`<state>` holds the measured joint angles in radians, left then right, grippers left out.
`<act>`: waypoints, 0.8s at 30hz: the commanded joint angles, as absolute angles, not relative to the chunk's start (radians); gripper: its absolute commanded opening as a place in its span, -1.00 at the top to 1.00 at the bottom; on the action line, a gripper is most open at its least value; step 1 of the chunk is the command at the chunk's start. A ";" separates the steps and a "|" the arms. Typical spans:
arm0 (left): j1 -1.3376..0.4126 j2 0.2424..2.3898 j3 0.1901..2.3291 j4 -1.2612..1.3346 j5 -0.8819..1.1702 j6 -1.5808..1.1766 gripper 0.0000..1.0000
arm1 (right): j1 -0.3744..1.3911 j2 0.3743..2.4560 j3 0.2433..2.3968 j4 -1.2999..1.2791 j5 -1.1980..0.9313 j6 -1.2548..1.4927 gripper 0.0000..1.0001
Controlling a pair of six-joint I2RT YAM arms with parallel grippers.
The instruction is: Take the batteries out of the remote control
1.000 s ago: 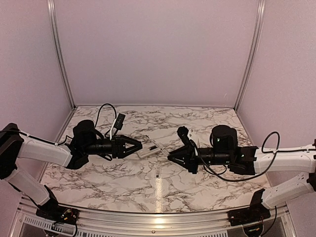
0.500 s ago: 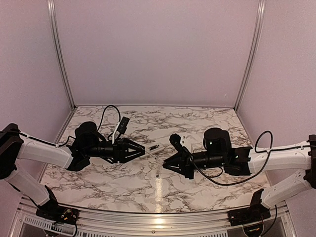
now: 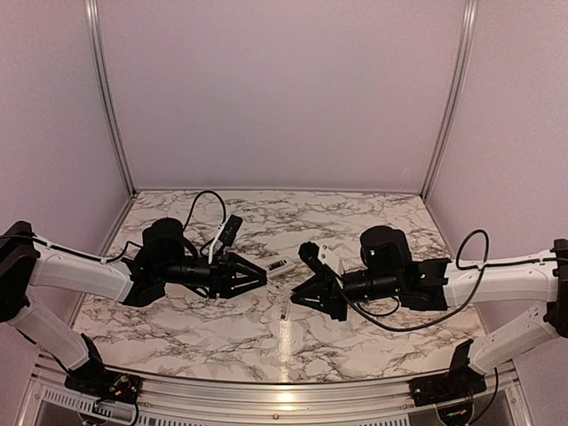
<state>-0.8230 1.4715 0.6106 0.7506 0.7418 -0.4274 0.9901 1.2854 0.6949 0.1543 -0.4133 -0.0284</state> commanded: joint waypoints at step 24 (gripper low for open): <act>-0.882 1.516 0.702 0.588 0.713 -0.317 0.82 | 0.999 1.285 0.775 0.011 -0.406 -0.130 1.00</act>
